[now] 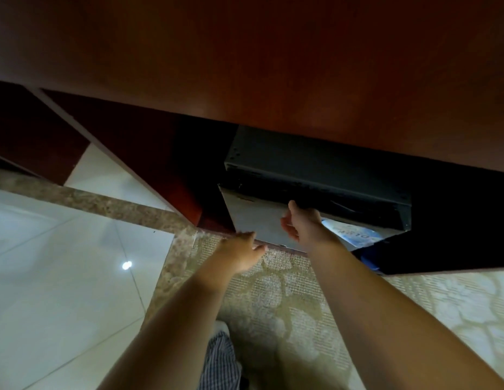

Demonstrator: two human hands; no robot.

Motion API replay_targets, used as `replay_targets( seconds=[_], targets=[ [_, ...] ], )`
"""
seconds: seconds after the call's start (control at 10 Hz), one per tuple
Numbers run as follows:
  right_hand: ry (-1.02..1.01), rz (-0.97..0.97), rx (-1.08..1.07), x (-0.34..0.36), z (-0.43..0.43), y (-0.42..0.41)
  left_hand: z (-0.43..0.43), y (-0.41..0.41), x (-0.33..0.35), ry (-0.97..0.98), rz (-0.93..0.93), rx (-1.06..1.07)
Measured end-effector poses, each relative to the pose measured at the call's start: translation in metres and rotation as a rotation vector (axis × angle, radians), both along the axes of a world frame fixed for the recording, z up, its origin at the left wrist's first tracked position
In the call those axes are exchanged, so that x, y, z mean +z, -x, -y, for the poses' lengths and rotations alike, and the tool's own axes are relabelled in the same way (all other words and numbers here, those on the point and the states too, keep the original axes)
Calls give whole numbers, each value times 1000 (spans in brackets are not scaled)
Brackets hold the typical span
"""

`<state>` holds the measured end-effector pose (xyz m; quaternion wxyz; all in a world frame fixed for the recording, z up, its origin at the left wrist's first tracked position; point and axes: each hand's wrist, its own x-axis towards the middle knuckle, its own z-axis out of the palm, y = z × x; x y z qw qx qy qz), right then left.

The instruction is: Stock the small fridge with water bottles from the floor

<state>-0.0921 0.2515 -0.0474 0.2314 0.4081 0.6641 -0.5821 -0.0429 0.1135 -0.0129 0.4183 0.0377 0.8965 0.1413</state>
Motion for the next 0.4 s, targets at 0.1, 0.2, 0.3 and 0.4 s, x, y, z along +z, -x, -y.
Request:
replay_targets(
  seconds=[0.1, 0.2, 0.3, 0.4],
  targets=[
    [-185, -61, 362, 11, -15, -17, 10, -3, 17, -142, 59, 141],
    [-229, -4, 631, 40, -35, -42, 16, -9, 36, -159, 48, 195],
    [-257, 17, 751, 78, -60, -66, 10, -18, 65, -83, 99, 112],
    [-274, -33, 795, 138, -83, -84, -5, -23, 112, -55, 93, -20]
  ],
)
